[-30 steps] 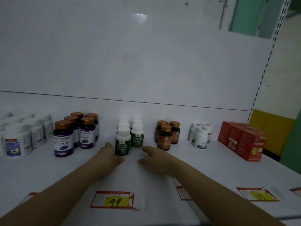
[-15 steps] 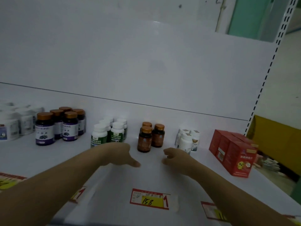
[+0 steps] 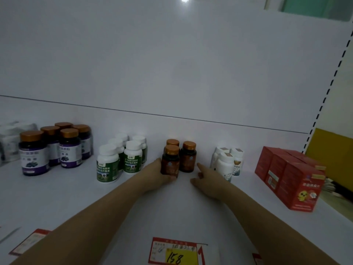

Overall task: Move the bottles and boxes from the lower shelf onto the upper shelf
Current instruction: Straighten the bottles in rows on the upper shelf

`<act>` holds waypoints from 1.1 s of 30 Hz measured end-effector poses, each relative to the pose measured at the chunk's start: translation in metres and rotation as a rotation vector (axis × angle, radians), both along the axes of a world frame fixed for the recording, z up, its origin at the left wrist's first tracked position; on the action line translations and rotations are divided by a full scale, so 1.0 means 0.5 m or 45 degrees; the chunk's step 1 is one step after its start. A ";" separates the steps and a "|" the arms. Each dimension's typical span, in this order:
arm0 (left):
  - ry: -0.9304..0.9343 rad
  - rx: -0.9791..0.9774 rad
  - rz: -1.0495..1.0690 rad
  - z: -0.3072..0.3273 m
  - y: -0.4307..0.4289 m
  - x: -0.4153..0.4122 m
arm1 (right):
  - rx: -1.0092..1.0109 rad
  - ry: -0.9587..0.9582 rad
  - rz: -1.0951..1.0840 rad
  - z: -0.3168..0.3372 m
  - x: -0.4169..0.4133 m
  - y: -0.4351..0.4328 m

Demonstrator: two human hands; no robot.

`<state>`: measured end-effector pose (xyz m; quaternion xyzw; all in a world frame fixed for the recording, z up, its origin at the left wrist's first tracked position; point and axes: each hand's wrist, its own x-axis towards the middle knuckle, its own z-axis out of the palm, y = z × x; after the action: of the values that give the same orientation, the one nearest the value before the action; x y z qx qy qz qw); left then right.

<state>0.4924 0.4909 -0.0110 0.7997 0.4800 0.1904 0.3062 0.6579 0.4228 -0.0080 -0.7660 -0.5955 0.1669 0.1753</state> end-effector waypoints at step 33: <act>0.141 0.467 0.146 0.050 -0.173 0.101 | -0.030 -0.202 -0.122 0.022 0.136 -0.179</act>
<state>0.5428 0.4042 0.0140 0.8228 0.4981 0.2474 0.1172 0.7257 0.3333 0.0028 -0.8065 -0.5681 0.1042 0.1264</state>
